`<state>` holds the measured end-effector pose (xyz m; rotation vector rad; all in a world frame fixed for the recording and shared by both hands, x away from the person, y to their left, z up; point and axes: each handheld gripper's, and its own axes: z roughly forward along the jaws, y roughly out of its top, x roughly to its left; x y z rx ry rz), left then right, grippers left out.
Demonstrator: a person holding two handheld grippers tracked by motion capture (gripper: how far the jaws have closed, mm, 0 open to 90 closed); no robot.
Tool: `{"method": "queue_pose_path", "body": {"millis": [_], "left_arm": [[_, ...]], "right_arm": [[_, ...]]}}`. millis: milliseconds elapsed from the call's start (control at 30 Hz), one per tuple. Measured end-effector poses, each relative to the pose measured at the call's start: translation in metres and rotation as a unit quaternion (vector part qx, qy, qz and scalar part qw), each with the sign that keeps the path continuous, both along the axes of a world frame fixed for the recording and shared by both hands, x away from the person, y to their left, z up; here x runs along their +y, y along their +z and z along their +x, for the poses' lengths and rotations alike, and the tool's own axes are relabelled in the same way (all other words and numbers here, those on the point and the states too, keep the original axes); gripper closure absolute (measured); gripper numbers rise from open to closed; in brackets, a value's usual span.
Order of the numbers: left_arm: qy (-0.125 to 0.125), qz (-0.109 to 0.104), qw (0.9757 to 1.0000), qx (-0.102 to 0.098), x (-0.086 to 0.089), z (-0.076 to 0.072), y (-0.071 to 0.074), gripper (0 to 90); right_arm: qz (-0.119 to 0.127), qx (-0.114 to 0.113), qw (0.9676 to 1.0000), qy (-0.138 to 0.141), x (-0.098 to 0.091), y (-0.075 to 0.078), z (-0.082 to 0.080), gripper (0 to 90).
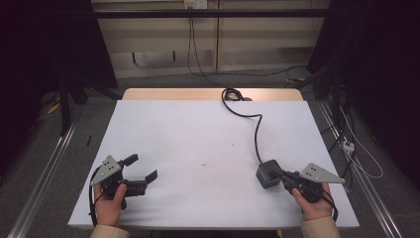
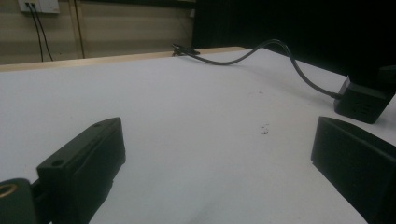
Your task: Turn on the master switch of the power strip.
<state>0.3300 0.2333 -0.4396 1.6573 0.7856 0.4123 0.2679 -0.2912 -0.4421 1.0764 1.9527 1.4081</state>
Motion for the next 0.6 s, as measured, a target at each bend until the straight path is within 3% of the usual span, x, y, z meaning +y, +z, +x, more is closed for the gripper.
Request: {"method": "queue_pose_path", "body": {"millis": [600], "left_arm": [[0.0,-0.001,1.0,-0.003,-0.0001,-0.0002,0.0004,2.6]], "right_arm": [[0.004,0.0,1.0,0.006,-0.0018,-0.0017,0.0006,90.0]]}}
